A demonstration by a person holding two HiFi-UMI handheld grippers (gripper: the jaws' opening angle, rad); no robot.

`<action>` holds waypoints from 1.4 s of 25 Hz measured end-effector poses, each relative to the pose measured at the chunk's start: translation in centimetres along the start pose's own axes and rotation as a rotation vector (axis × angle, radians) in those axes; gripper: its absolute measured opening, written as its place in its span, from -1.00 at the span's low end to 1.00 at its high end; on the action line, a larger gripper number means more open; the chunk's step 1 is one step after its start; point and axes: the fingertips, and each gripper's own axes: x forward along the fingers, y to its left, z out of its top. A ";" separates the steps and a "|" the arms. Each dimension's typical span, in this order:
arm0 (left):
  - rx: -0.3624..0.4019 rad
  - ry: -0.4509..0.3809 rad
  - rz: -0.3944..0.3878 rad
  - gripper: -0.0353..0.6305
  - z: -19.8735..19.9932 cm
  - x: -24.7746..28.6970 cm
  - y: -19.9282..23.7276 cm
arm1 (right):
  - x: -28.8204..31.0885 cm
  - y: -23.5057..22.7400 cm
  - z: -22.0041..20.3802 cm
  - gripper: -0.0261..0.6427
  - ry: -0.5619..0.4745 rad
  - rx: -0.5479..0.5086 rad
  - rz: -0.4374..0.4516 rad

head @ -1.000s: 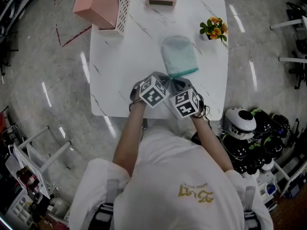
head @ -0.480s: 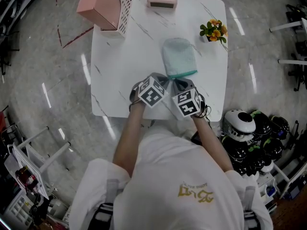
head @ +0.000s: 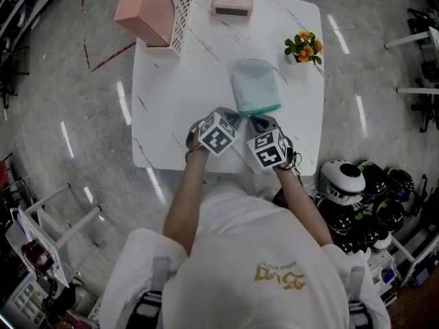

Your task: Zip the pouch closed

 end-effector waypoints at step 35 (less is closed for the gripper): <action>-0.072 -0.006 0.031 -0.79 -1.4 -0.9 2.0 | -1.3 -5.6 -3.2 -0.87 0.056 0.071 -0.116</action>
